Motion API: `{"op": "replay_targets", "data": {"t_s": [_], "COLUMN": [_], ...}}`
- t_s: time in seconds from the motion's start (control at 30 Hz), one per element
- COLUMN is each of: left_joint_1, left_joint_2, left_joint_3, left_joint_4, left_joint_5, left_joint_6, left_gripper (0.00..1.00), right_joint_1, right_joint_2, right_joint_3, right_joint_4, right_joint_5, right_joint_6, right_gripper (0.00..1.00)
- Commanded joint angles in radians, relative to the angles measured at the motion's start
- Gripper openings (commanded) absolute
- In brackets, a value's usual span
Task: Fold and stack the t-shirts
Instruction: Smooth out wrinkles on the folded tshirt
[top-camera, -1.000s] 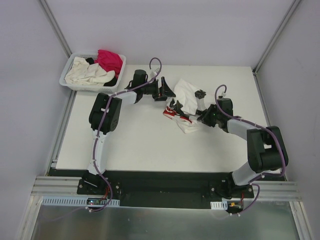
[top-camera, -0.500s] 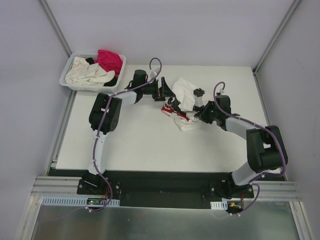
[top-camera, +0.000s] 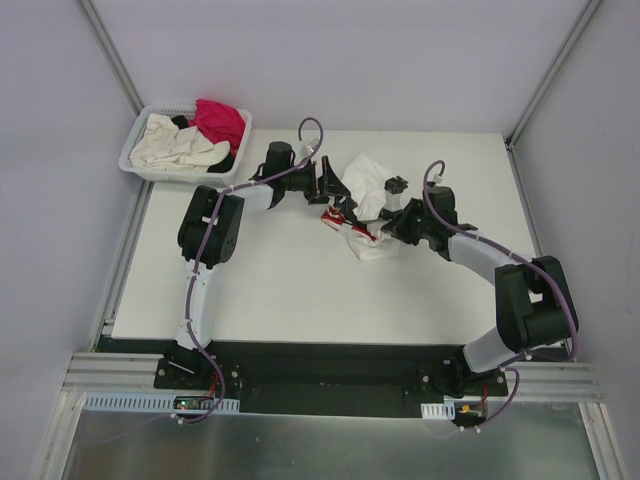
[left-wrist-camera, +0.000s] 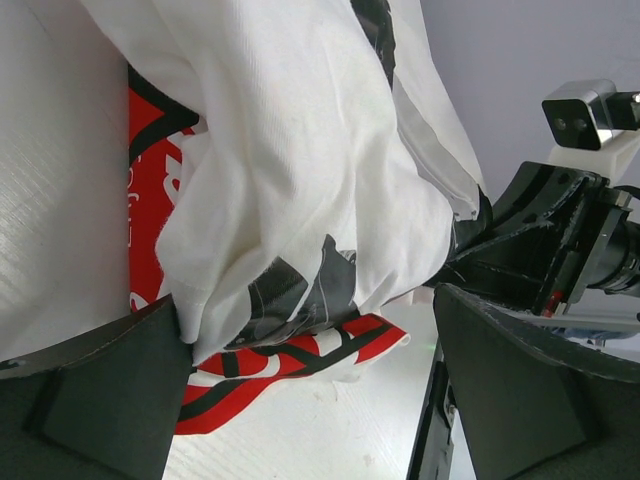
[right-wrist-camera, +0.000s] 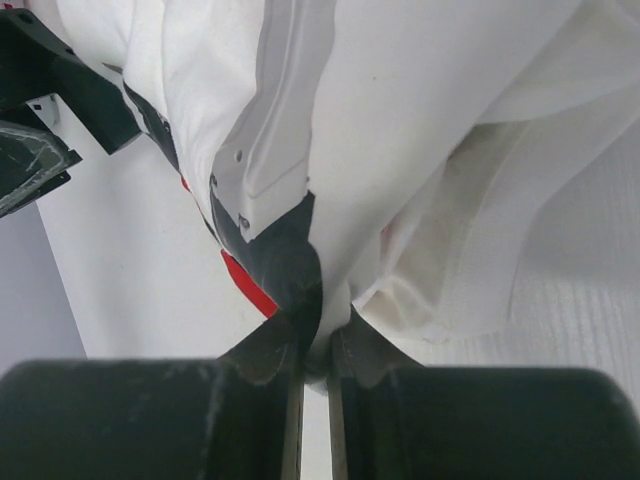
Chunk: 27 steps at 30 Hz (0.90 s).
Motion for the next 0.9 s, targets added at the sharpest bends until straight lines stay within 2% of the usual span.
{"op": "replay_targets", "data": {"t_s": [0.0, 0.5, 0.87], "left_joint_1": [0.006, 0.005, 0.006], "left_joint_2": [-0.025, -0.044, -0.076], "left_joint_3": [-0.017, -0.022, -0.014], "left_joint_4": [0.042, 0.037, 0.009], "left_joint_5": [0.028, 0.024, 0.03], "left_joint_6": [0.02, 0.02, 0.047], "left_gripper": [0.95, 0.9, 0.89], "right_joint_1": [0.009, 0.053, 0.076], "right_joint_2": [-0.063, -0.072, -0.083], "right_joint_3": [0.06, 0.041, -0.036], "right_joint_4": [-0.011, -0.026, -0.038], "right_joint_5": [0.004, -0.002, -0.009], "right_joint_6": [0.014, 0.068, 0.034], "right_gripper": [0.01, 0.01, 0.02]}}
